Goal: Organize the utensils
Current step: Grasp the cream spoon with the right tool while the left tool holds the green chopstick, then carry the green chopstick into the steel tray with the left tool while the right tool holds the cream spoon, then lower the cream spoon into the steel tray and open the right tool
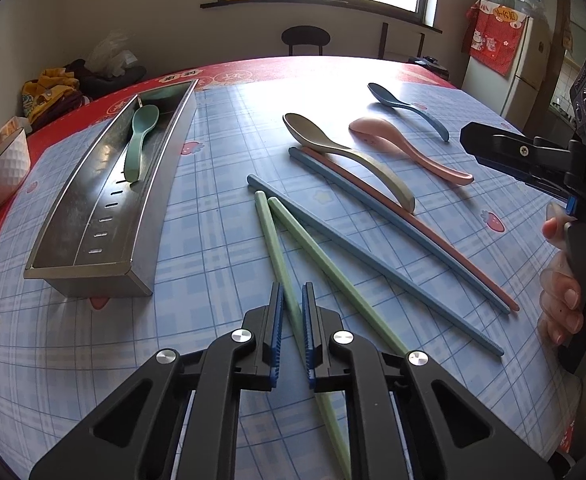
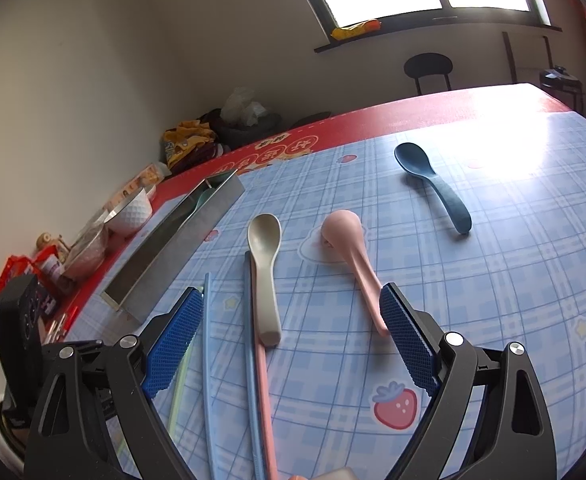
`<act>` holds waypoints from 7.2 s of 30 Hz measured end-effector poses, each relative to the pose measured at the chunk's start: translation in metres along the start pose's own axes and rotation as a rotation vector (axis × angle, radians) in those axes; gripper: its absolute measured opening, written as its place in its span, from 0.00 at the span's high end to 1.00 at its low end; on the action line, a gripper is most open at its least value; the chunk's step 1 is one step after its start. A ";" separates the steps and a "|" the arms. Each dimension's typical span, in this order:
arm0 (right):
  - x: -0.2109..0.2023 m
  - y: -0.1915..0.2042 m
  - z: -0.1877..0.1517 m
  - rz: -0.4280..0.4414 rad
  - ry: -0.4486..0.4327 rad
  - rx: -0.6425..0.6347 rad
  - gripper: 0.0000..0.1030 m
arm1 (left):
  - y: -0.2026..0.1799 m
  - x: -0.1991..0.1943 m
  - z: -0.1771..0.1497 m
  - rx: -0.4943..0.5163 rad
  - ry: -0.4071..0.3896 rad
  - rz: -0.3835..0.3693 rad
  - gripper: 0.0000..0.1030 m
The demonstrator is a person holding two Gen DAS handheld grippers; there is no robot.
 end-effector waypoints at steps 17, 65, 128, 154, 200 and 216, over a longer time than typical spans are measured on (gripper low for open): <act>0.002 -0.002 -0.001 0.045 0.004 0.033 0.16 | 0.006 -0.001 0.000 -0.044 -0.010 -0.020 0.94; 0.093 -0.003 -0.008 0.127 0.256 0.268 0.86 | 0.020 -0.002 0.000 -0.110 -0.010 0.040 0.93; 0.065 0.016 0.007 0.136 0.114 0.160 0.86 | 0.114 0.002 0.119 -0.180 -0.069 0.035 0.94; 0.068 0.014 0.006 0.128 0.128 0.176 0.86 | 0.147 0.082 0.123 -0.184 0.083 0.042 0.91; 0.204 0.158 0.037 -0.026 0.297 0.109 0.86 | 0.202 -0.041 0.046 -0.295 -0.334 0.227 0.06; 0.251 0.173 0.022 -0.147 0.343 0.162 0.86 | 0.214 -0.042 0.043 -0.360 -0.326 0.222 0.06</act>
Point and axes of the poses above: each gripper's, at about its wrist camera, not at the fingertips, and x roughly the way its jaws point, y to its left, z to its top, the point moved 2 cm from there along x, roughly the way its jaws point, and after that the axes turned 13 degrees about -y, right-handed, at the moved point
